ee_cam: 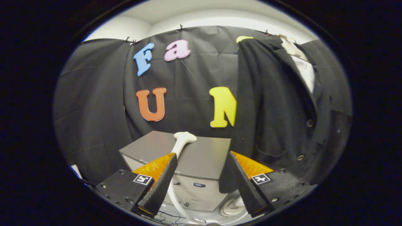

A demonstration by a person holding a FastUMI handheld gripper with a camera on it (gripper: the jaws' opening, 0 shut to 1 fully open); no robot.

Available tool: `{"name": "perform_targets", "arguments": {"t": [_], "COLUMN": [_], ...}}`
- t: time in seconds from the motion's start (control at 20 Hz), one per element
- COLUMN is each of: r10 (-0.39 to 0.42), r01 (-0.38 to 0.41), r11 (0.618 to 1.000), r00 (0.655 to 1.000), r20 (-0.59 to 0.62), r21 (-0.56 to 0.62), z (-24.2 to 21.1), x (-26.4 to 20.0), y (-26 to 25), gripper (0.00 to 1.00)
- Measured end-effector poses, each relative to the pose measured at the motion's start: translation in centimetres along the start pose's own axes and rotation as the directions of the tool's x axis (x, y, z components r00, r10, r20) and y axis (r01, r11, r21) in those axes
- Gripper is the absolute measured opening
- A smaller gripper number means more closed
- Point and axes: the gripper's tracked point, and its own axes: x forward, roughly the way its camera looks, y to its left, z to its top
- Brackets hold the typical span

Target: Iron the clothes twice with a garment steamer, once on the left side and once on the right side.

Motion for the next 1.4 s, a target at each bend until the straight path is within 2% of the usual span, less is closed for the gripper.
{"name": "perform_targets", "arguments": {"t": [0.2,0.3,0.45,0.7,0.9,1.0,1.1,1.2,1.3,1.4], "r10": [0.05,0.064,0.062,0.058,0.074,0.069,0.077,0.11,0.144,0.147], "r01": [-0.048,-0.06,-0.054,-0.038,-0.058,-0.056,-0.054,-0.089,-0.117,-0.12], "r11": [0.998,0.998,0.998,0.997,0.997,0.997,0.996,0.993,0.989,0.988], "r00": [0.993,0.986,0.971,0.933,0.921,0.916,0.913,0.908,0.905,0.917], "r20": [-0.104,-0.154,-0.231,-0.356,-0.383,-0.395,-0.4,-0.405,-0.401,-0.371], "r21": [0.027,0.031,0.04,0.063,0.054,0.046,0.069,0.071,0.089,0.097], "z": [-1.3,-2.4,-4.0,-6.8,-7.5,-7.3,-7.6,-7.4,-7.1,-6.3], "x": [7.5,11.1,15.8,21.2,23.1,23.3,23.4,23.3,22.9,22.8], "y": [3.8,4.9,6.0,7.0,8.0,8.0,8.2,8.7,9.1,8.9], "gripper": [0.98,0.94,0.94,0.92,0.81,0.66,0.55,0.45,0.42,0.4]}}
